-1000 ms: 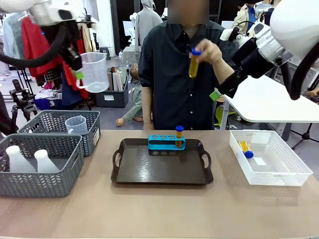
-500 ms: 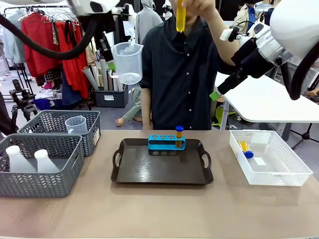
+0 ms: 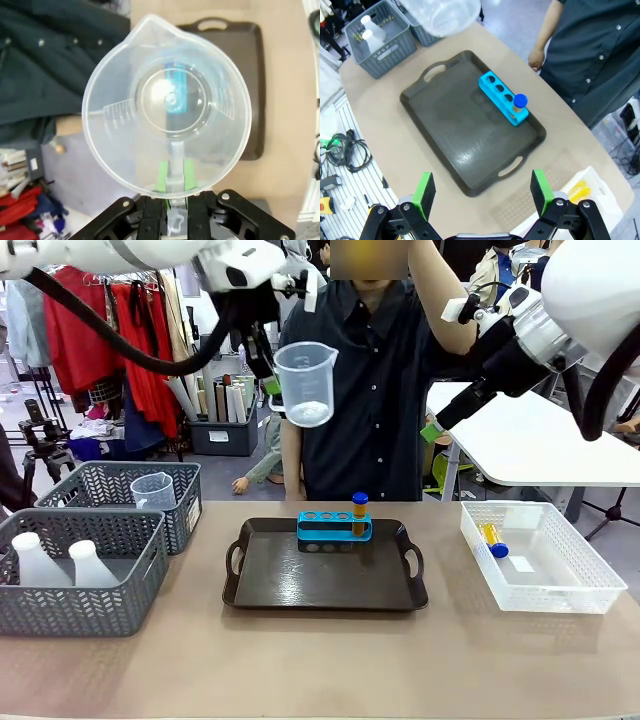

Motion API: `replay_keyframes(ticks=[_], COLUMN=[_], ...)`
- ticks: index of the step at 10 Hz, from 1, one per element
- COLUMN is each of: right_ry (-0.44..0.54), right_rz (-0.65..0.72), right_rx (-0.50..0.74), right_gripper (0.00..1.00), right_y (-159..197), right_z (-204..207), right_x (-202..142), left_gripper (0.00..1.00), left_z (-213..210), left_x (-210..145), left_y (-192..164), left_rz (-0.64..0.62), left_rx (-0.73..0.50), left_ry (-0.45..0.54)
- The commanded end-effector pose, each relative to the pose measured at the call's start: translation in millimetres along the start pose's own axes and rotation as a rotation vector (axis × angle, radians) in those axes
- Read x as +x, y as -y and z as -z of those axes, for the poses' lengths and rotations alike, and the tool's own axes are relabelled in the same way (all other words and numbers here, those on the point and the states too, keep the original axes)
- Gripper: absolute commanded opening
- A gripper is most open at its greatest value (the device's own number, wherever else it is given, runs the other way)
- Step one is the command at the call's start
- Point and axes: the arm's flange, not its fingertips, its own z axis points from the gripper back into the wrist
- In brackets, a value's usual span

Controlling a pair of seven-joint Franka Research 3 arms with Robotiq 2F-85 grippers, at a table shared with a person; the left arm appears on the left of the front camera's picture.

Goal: Prepare the laboratory tools.
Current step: Pick up one Large Measuring Cup and place it on the Handle tray.

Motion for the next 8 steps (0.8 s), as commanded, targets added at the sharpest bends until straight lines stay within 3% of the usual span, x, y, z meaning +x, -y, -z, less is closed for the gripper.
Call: replay_keyframes(ticks=[1,8], right_ry=[0.008,0.008], right_rz=[0.001,0.001], right_rx=[0.009,0.009], right_gripper=[1.0,1.0], right_y=[0,0], right_z=[0,0], right_x=[-1,-1], left_gripper=[0.0,0.0], left_z=[10,87], left_x=[4,11], left_y=[1,45], left_rz=[0.061,0.107], left_rx=[-0.056,-0.232], left_ry=[0.037,0.071])
